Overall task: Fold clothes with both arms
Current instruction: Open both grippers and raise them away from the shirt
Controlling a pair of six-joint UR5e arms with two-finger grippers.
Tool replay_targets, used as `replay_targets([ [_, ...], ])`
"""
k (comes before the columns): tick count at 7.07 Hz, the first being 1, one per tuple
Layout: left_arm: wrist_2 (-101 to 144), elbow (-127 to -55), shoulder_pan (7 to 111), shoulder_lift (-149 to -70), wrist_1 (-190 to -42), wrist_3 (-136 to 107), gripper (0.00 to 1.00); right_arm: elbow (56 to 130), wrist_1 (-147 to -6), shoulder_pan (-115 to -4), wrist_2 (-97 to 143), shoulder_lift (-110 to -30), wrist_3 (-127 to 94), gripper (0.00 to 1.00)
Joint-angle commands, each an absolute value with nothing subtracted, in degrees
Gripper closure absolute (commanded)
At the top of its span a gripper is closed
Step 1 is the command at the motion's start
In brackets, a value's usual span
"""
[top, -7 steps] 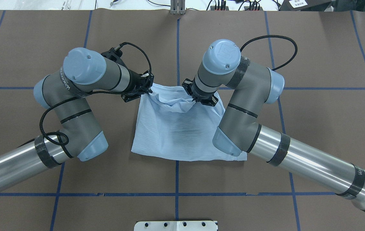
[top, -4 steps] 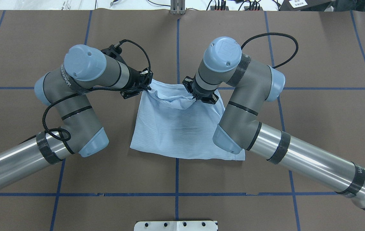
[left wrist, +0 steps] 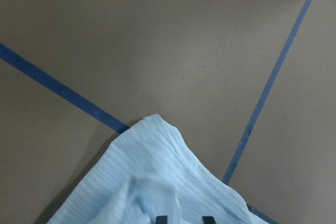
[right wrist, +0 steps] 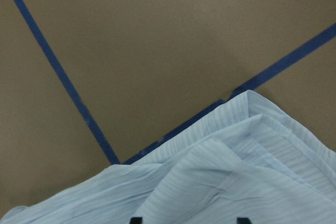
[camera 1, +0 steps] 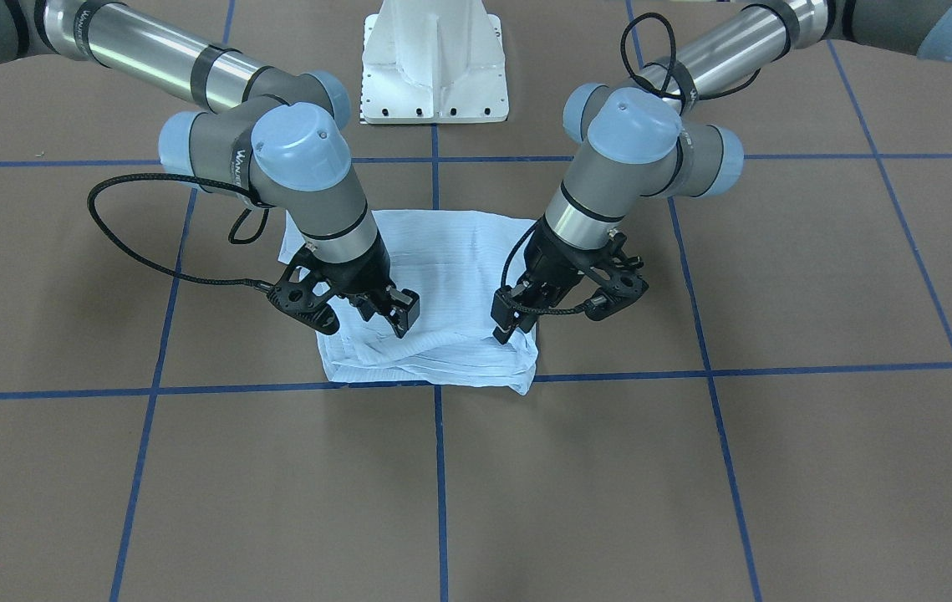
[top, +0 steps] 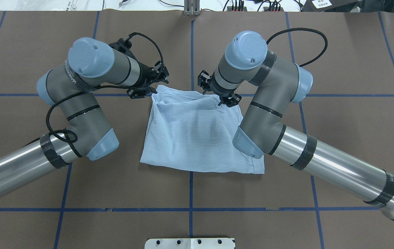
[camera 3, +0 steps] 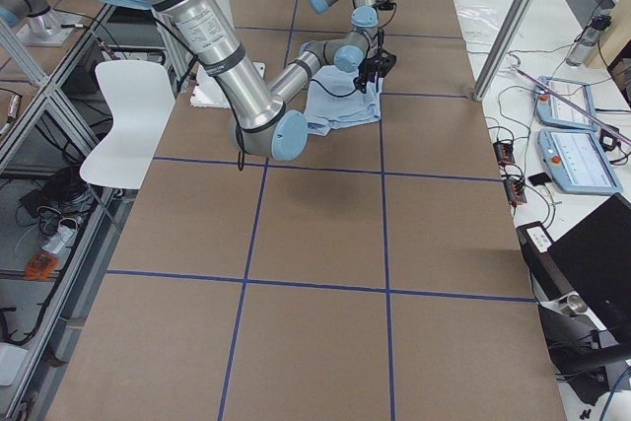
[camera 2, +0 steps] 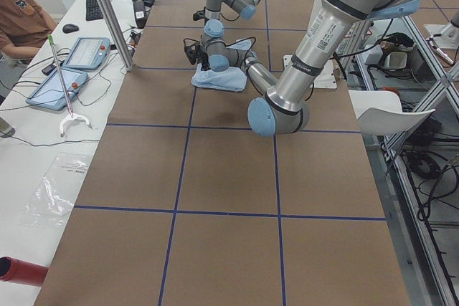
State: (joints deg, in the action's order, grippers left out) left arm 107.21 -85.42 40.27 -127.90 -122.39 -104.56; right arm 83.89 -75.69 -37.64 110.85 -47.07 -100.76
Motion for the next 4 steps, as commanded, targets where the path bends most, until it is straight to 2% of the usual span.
replay_targets([
  [1,112.89,-85.6,45.5,-126.14,-121.47,-100.14,0.01,84.02,-75.32,-38.06,111.18,-46.85,-100.64,0.0],
  [4,117.42,-91.48,53.06,-116.31,-121.38,-82.96,0.01,86.48,-78.73,-42.5,111.88,-48.59,-82.62,0.0],
])
